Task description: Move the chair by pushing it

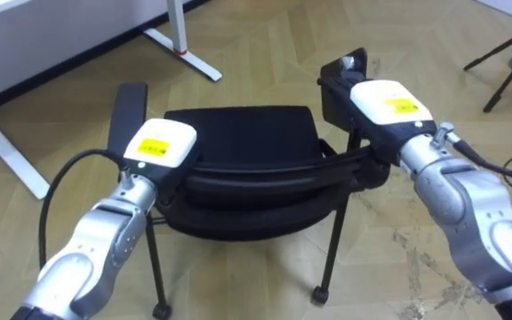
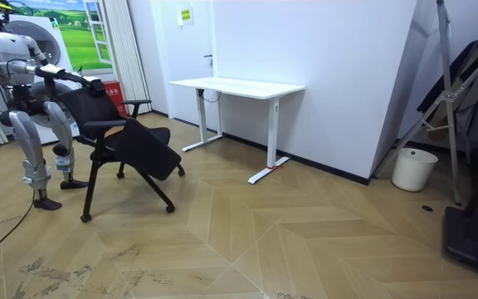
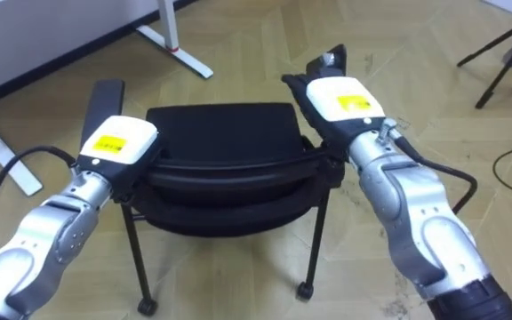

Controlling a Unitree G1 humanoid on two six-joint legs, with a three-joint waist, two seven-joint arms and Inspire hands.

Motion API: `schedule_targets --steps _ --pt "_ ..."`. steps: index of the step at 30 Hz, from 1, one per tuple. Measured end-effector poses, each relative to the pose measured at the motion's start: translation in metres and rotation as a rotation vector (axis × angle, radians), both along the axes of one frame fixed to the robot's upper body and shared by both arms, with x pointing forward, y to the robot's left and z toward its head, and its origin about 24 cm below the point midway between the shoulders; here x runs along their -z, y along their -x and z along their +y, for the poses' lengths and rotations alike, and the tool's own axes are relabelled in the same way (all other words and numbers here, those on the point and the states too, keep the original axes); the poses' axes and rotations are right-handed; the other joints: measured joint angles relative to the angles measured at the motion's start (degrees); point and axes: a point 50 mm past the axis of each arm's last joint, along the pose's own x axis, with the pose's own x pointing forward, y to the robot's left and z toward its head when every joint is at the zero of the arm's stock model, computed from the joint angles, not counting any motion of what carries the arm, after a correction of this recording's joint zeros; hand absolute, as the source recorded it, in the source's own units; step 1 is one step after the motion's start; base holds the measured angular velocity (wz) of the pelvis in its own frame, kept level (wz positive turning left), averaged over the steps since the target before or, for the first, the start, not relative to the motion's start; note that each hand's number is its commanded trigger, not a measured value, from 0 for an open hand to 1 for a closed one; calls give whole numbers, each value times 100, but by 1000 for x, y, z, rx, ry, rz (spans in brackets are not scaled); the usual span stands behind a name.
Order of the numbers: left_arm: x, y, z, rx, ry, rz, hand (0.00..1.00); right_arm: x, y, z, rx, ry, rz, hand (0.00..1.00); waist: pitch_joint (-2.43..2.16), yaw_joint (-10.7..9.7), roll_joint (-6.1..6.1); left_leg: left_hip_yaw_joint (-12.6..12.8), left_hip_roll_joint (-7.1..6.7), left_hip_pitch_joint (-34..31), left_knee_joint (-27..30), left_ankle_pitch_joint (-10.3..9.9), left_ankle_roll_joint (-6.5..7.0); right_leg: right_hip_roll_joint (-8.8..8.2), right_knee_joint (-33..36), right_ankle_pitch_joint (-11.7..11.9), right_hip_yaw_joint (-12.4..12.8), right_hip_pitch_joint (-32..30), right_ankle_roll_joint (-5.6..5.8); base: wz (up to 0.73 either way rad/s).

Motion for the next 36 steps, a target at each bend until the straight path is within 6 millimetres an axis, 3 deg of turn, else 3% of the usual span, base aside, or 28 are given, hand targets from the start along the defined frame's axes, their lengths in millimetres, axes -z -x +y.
schedule_targets --steps 4,11,15,21,28,36 --pt "2 0 1 2 -5 7 100 -2 1 3 -16 0 6 0 -36 -37 -53 -58 -3 12 6 0 0 -1 -12 1 -52 51 -1 5" --pt "2 1 1 8 -5 9 100 0 2 3 -18 -4 27 0 -39 -35 -57 -139 -3 -1 23 1 -2 -1 -21 2 -128 79 -3 5" --pt "1 0 -2 21 -7 8 100 13 4 5 -23 14 71 0 -37 -33 -49 -204 -3 -66 90 -1 -3 0 -33 4 -218 97 -6 10" --pt "1 -2 -5 32 1 8 100 31 3 -1 -7 38 141 0 11 -19 52 -272 -2 -148 139 -14 -16 8 -44 4 -271 112 -6 7" --pt "-1 -3 -8 46 23 -5 100 54 5 -17 54 93 174 0 -22 -23 196 -391 2 -354 250 -20 -19 16 -25 8 -378 -22 -13 8" --pt "0 -3 -9 46 25 -2 100 62 7 -21 55 103 129 0 -7 -32 225 -396 11 -371 313 -48 -21 18 -28 8 -396 -2 -13 0"
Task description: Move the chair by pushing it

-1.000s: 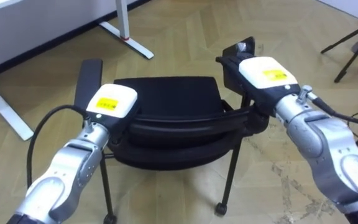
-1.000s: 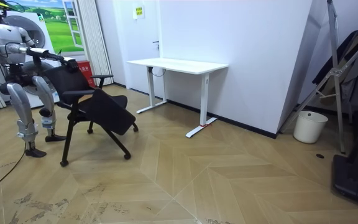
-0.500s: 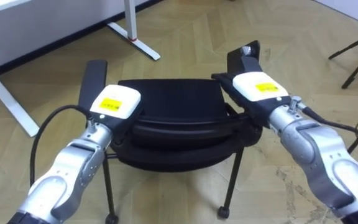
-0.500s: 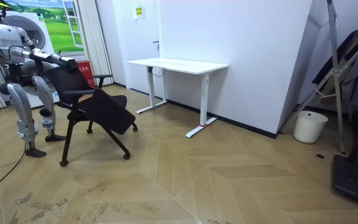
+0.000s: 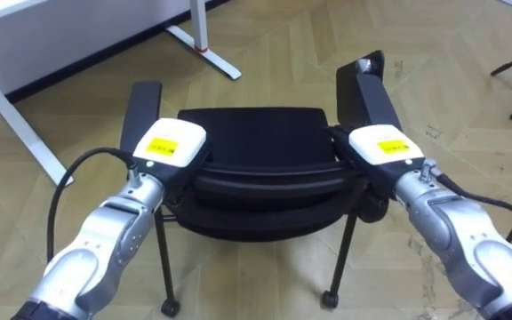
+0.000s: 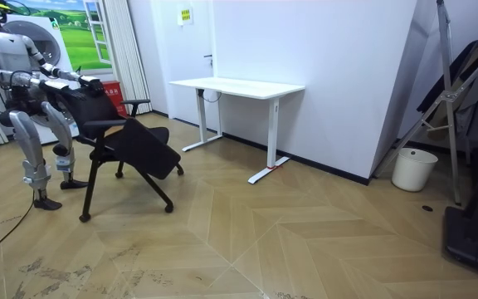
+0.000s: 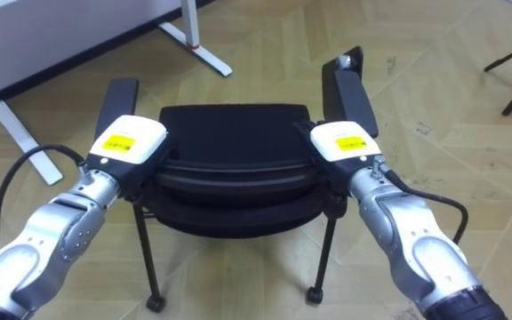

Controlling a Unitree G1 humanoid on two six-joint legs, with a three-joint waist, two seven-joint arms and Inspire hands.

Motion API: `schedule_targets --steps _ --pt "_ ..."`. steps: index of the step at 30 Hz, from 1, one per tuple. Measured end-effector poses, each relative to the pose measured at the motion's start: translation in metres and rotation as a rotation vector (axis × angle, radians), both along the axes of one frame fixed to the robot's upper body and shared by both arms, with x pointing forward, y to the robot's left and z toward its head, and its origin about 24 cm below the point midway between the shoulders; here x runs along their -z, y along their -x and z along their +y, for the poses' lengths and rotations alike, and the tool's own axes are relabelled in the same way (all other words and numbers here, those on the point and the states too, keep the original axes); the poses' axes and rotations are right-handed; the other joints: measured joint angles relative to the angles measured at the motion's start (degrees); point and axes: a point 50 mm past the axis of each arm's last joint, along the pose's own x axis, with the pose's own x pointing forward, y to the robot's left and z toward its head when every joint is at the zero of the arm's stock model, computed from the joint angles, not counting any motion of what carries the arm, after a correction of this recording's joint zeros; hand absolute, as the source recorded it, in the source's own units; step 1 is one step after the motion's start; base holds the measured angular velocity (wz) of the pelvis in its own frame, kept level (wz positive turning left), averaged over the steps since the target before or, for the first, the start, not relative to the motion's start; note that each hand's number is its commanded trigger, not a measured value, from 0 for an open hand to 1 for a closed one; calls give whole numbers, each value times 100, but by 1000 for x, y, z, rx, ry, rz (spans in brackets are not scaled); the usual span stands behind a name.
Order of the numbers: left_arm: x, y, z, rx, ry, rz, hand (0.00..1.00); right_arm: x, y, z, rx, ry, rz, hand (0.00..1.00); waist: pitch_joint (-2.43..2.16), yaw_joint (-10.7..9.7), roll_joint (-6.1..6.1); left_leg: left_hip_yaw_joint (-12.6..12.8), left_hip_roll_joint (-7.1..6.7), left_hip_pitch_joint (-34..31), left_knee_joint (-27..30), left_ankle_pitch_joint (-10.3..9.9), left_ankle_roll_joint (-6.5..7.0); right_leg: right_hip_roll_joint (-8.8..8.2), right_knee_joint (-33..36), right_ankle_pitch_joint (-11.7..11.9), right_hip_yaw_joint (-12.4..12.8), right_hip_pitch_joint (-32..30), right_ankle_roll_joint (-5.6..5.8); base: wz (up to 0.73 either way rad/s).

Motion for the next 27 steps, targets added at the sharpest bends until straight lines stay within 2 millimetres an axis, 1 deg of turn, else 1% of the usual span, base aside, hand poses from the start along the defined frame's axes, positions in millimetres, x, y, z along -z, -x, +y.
schedule_targets --steps 2,4,8,12,13,14,25,27 --pt "2 0 0 2 -1 9 100 5 2 0 2 4 -4 0 1 1 6 -20 -3 38 -6 -12 -2 1 -27 0 -23 71 0 5" --pt "5 0 -1 4 2 19 100 11 5 -1 8 15 -18 0 3 -1 47 -54 -3 79 -17 -46 -10 19 -84 0 -39 160 0 4" --pt "7 1 -2 12 5 26 100 16 10 -3 13 22 -50 0 0 -7 74 -90 -11 100 -21 -54 -10 23 -126 0 -88 231 0 6" --pt "8 1 -2 15 8 30 100 19 12 -4 15 22 -70 0 -12 2 86 -100 -15 128 -57 -55 -14 25 -137 -1 -99 250 2 1" --pt "8 1 -2 15 8 30 100 19 13 -4 14 25 -76 66 -11 0 87 -105 -16 126 -53 -55 -14 25 -138 -1 -104 252 2 0" --pt "8 1 -2 15 9 30 100 20 13 -4 14 25 -78 100 -12 0 87 -107 -16 130 -50 -55 -14 25 -139 -1 -105 253 2 0" --pt "9 0 -4 12 14 31 100 19 12 -5 18 18 -81 100 -8 -8 120 -128 -12 109 10 -57 -15 29 -168 3 -130 265 -4 0" --pt "9 0 -5 16 20 31 100 18 8 -5 24 20 -92 100 -7 11 137 -135 -11 95 39 -57 -13 26 -166 3 -152 265 -4 6"
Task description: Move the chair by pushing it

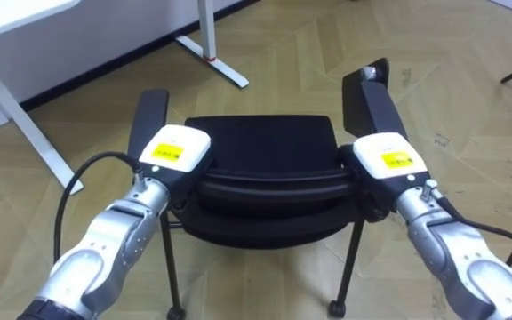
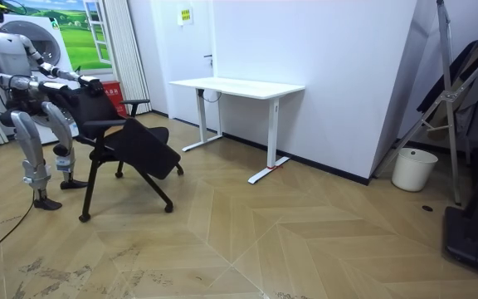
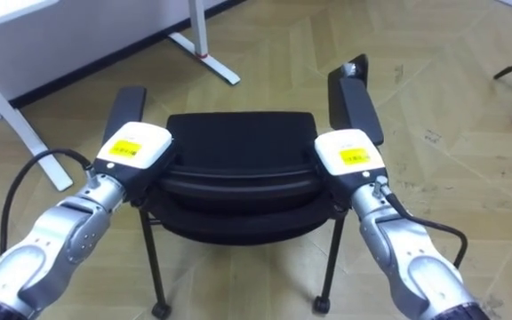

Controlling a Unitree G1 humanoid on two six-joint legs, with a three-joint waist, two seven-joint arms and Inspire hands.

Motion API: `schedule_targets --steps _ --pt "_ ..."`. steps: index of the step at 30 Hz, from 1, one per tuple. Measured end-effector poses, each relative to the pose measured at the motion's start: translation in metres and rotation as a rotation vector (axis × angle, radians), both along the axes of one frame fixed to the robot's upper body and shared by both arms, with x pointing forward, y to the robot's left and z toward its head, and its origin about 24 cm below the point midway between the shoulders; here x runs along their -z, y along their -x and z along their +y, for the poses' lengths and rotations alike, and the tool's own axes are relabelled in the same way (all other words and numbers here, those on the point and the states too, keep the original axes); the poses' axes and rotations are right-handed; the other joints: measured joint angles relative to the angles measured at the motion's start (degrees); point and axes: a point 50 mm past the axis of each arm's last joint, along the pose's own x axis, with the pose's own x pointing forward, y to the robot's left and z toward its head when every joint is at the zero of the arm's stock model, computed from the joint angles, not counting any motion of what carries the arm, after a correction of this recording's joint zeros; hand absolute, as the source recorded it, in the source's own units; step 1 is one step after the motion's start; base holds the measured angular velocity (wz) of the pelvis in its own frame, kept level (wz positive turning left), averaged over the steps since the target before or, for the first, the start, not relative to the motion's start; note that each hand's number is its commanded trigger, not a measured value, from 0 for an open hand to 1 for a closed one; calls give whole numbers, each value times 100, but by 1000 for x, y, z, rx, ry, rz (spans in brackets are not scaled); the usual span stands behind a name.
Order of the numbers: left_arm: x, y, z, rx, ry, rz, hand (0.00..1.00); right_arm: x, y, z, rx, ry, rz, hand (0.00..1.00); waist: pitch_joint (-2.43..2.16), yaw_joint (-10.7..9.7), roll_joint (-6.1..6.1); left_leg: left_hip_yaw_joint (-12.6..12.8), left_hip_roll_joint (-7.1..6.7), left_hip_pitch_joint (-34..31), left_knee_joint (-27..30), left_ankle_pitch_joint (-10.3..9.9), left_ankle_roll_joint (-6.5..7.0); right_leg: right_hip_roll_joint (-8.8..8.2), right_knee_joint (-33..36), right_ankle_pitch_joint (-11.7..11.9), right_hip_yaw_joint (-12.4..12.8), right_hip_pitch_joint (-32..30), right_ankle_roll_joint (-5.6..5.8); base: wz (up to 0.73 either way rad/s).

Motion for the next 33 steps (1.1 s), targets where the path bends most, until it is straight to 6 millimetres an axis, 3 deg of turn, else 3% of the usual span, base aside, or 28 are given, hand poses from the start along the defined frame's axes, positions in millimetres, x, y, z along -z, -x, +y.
schedule_targets --steps 6,8,11,13,14,16,19,21,23,24,25,27,30,31,32,33 --pt "-1 -2 -1 13 4 -4 100 2 0 -3 -17 19 -25 100 4 -10 6 -73 11 -92 141 -3 2 -10 88 -46 -99 -22 -12 9" --pt "2 -5 -1 15 -1 -2 100 4 -1 -3 -12 18 -17 100 28 13 -28 -67 39 -138 319 -34 -9 -15 228 -131 -112 -36 -32 10" --pt "-2 -14 0 18 -12 -12 100 3 -6 -2 -7 9 -18 100 49 28 -73 -83 155 -446 845 -224 -73 -26 856 -465 -235 -315 -132 21" --pt "-1 -21 -1 20 -25 -1 100 6 -8 -1 0 5 -9 100 80 -33 -140 174 325 -747 1541 -300 -93 -98 1267 -826 -396 -420 -207 48" --pt "1 -22 -1 21 -30 11 100 9 -7 -2 0 7 5 100 76 -23 -160 371 491 -890 1954 -286 -79 -104 1410 -985 -510 -389 -251 36" --pt "5 -20 0 20 -26 22 100 14 -4 -2 -4 -1 27 100 90 -7 -124 455 668 -1005 2447 -242 -52 -77 1564 -1147 -561 -284 -288 13" --pt "16 -16 0 13 -14 50 100 21 -2 -2 -15 -1 50 100 65 -44 -161 488 776 -1185 2995 -58 -18 -79 1760 -1284 -605 -107 -361 16" --pt "17 -15 1 11 3 38 100 19 -3 -3 -14 -2 29 100 61 -35 -148 511 739 -1305 2985 -42 -24 -90 1844 -1320 -622 -131 -403 15" --pt "15 -17 -1 12 15 14 100 14 -6 -4 -21 8 2 100 52 -6 -144 517 588 -1497 2463 -31 -26 -115 1909 -1339 -652 -223 -434 -5" --pt "16 -17 -1 9 24 12 100 14 -7 -5 -26 18 -5 100 55 63 -86 575 468 -1521 1948 51 -34 -141 1907 -1349 -672 -221 -454 -33" --pt "17 -16 -2 8 31 11 100 14 -6 -6 -29 23 -10 100 55 122 -53 754 434 -1528 1506 287 33 -137 1930 -1406 -648 -198 -432 -33" --pt "16 -16 -2 10 33 2 100 15 -5 -7 -25 10 -9 100 57 180 -55 891 385 -1561 1417 574 208 -154 1986 -1531 -621 -128 -374 -11" --pt "11 -18 -3 24 38 -33 100 14 -6 -9 -13 -6 -19 100 32 203 -273 1309 354 -1540 1460 559 352 -329 2006 -1644 -638 -124 -249 6" --pt "8 -20 -5 32 38 -43 100 14 -6 -9 -9 -15 -25 100 42 276 -283 1416 356 -1478 1466 462 497 -370 1999 -1658 -606 -106 -223 -12" --pt "7 -21 -4 33 37 -45 100 13 -7 -10 -8 -14 -27 100 40 308 -309 1427 330 -1460 1476 406 568 -393 2020 -1672 -586 -104 -203 -18" --pt "7 -20 -2 35 34 -48 100 12 -8 -9 -6 -19 -37 100 32 348 -377 1448 225 -1434 1493 235 572 -551 2185 -1734 -658 -123 -117 -32"
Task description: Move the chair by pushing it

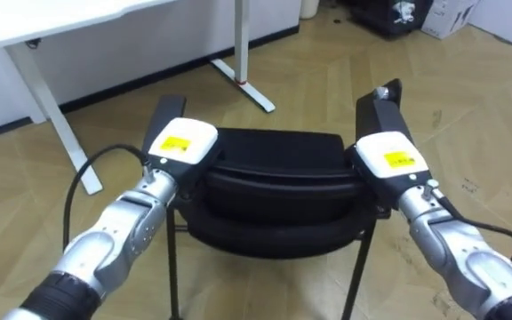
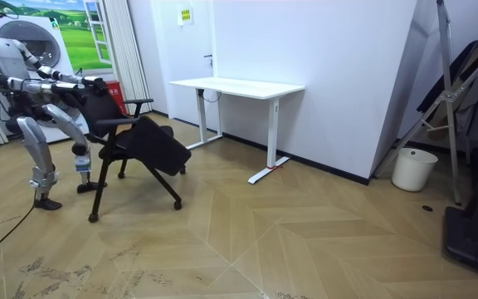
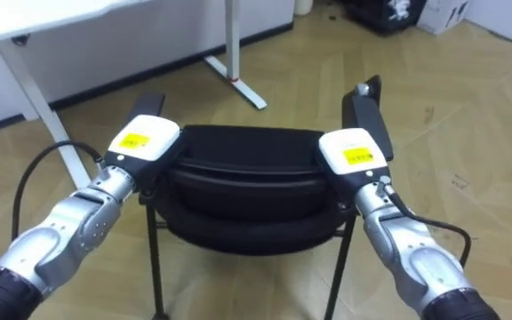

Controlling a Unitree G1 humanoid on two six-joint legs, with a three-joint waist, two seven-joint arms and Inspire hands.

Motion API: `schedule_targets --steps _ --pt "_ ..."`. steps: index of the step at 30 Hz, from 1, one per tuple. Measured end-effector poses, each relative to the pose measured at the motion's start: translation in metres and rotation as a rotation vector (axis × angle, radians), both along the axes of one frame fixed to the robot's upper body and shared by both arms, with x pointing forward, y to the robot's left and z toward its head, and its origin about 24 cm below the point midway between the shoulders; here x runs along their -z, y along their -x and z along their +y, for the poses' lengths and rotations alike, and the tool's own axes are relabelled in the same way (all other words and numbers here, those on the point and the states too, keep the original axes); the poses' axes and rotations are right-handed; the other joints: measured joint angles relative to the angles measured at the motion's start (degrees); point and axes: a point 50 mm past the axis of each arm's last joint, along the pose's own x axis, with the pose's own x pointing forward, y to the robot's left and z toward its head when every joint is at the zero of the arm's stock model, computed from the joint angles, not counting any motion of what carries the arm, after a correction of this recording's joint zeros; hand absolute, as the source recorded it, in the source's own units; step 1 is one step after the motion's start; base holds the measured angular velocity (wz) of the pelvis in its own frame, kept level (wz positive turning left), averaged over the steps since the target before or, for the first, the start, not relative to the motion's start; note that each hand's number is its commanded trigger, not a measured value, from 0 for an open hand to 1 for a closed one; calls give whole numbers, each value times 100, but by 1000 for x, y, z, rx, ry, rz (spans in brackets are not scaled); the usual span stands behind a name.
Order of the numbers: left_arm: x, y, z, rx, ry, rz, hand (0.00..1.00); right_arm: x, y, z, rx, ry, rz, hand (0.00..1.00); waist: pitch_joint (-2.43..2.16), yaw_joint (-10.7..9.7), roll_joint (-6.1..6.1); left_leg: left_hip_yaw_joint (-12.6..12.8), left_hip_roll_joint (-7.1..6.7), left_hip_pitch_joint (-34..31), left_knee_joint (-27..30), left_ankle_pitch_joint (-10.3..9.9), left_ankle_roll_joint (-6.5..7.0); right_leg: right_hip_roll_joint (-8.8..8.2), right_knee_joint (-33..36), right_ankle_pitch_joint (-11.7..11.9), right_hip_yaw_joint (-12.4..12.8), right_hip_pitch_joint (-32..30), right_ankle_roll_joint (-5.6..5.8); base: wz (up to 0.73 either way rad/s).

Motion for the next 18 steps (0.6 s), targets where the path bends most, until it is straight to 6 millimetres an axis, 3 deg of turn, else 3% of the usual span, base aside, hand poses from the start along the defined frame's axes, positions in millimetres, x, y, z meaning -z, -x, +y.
schedule_targets --steps 1,2,3,4,5,6,8,9,11,14,16,17,18 --pt "-3 -2 1 -1 3 -12 100 -4 -4 1 -3 0 -13 100 -29 98 -33 -25 -89 10 98 -196 23 -195 456 -54 -183 -121 78 -57" --pt "-8 -7 3 -9 10 -34 100 -8 -11 2 -6 4 -27 100 76 204 28 -188 -176 -3 248 -352 74 -417 1293 144 -282 -366 69 -56" --pt "-7 -7 4 -13 11 -32 100 -9 -13 3 -8 8 -28 100 102 212 87 -261 -212 12 324 -423 70 -503 1677 380 -283 -487 55 -31" --pt "-5 -10 3 -13 6 -23 100 -4 -13 4 3 3 -13 100 106 203 144 -506 -246 90 376 -504 63 -594 2277 937 -251 -703 16 9" --pt "-1 -9 4 -10 -1 -10 100 0 -12 5 10 -3 -3 100 137 187 182 -608 -222 155 377 -536 55 -621 2521 1249 -210 -780 -13 29" --pt "0 -9 5 -2 -16 -7 100 6 -10 7 14 -15 14 100 134 178 169 -859 -256 264 380 -611 39 -640 2953 1712 -65 -1064 55 19" --pt "-4 -12 11 -4 -24 -35 100 8 -11 14 9 -30 2 100 170 200 292 -1337 -265 300 397 -684 -19 -429 3114 1443 15 -1630 167 6" --pt "-3 -12 12 -8 -24 -34 100 9 -11 15 6 -30 0 100 188 193 340 -1454 -276 341 385 -694 -37 -378 3038 1400 9 -1730 192 21" --pt "1 -12 12 -13 -16 -25 100 10 -11 17 4 -27 -1 100 189 74 393 -1914 -455 457 362 -739 -105 -387 2335 1321 42 -2057 196 47" --pt "4 -12 11 -13 -9 -23 100 11 -11 15 10 -25 1 100 195 49 338 -2173 -545 546 327 -807 -226 -382 1018 1378 254 -2194 226 56" --pt "3 -12 11 -16 -1 -23 100 10 -11 15 6 -25 -6 100 136 13 243 -2393 -564 551 409 -950 -430 -385 -41 1550 582 -2118 287 66" --pt "3 -13 11 -21 3 -23 100 9 -12 16 5 -24 -8 100 118 17 235 -2461 -545 541 470 -1011 -495 -378 5 1605 549 -2109 284 73" --pt "1 -14 11 -28 8 -27 100 6 -15 15 3 -18 -18 100 75 -44 216 -2571 -457 472 623 -1113 -642 -345 144 1612 379 -2091 201 67"
